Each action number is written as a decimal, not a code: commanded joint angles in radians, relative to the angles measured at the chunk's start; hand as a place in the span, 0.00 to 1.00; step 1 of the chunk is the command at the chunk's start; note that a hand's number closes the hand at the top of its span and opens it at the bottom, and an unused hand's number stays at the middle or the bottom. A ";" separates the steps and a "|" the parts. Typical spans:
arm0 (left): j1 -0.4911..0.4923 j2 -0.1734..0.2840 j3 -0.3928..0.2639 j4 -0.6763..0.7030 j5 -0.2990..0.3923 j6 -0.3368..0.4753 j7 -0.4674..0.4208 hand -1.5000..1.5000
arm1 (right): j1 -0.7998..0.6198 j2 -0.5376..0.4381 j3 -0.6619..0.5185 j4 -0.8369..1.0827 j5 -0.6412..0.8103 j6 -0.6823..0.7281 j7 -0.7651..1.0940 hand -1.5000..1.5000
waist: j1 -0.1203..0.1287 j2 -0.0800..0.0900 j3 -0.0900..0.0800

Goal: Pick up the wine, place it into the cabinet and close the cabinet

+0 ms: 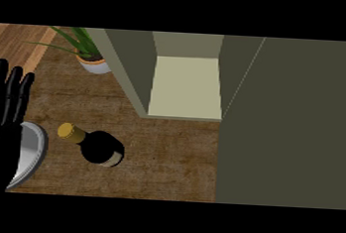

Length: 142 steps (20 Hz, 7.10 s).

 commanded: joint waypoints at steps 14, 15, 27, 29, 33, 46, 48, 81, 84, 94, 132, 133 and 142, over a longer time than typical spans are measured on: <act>0.156 0.101 0.031 -0.182 0.578 -0.217 0.264 0.00 | 0.149 -0.061 0.181 -0.391 -0.119 0.115 0.346 0.00 | -0.016 -0.002 -0.037; 0.249 0.135 0.102 -0.194 0.648 -0.298 0.217 0.00 | 0.063 -0.044 0.192 -0.371 -0.086 0.064 0.408 0.00 | -0.002 -0.002 -0.038; 0.160 0.178 0.192 -0.307 0.752 -0.156 0.425 0.00 | -0.168 -0.068 0.221 -0.492 -0.062 -0.056 0.751 0.00 | -0.012 -0.002 -0.038; 0.146 0.188 0.184 -0.312 0.750 -0.150 0.457 0.00 | -0.118 -0.109 0.097 -0.536 -0.190 -0.016 0.745 0.00 | -0.018 -0.002 -0.037; 0.116 0.148 0.112 -0.358 0.655 -0.074 0.492 0.00 | -0.176 -0.127 0.066 -0.540 -0.196 -0.026 0.798 0.00 | -0.021 -0.002 -0.036; 0.108 0.092 0.085 -0.233 0.530 -0.057 0.424 0.00 | -0.366 -0.151 -0.005 -0.509 -0.216 -0.075 0.946 0.00 | -0.017 -0.001 -0.037; 0.060 0.087 0.075 -0.141 0.499 -0.081 0.385 0.00 | -0.477 -0.118 0.141 -0.496 -0.057 -0.151 1.029 0.00 | -0.018 -0.001 -0.038; 0.172 0.015 0.106 0.454 0.248 -0.359 -0.129 0.00 | -0.602 -0.156 0.054 -0.463 -0.110 -0.172 1.123 0.00 | -0.017 -0.001 -0.038; 0.133 0.033 0.125 0.540 0.260 -0.373 -0.120 0.00 | -0.630 -0.173 0.020 -0.459 -0.143 -0.165 1.125 0.00 | -0.020 -0.001 -0.038; 0.057 0.054 0.160 0.793 0.206 -0.415 -0.272 0.00 | -0.566 -0.188 0.013 -0.511 -0.182 -0.141 1.113 0.00 | -0.023 0.000 -0.037; -0.234 0.040 0.050 1.358 -0.044 -0.403 -0.859 1.00 | -0.587 -0.205 0.014 -0.452 -0.172 -0.160 1.103 0.00 | -0.023 -0.001 -0.037; -0.247 -0.002 0.050 1.338 -0.042 -0.336 -0.811 1.00 | -0.610 -0.201 0.047 -0.477 -0.136 -0.183 1.138 0.00 | -0.022 -0.002 -0.038; -0.259 -0.108 0.024 1.238 0.039 -0.061 -0.810 1.00 | -0.565 -0.204 -0.003 -0.443 -0.172 -0.145 1.074 0.00 | -0.022 -0.002 -0.037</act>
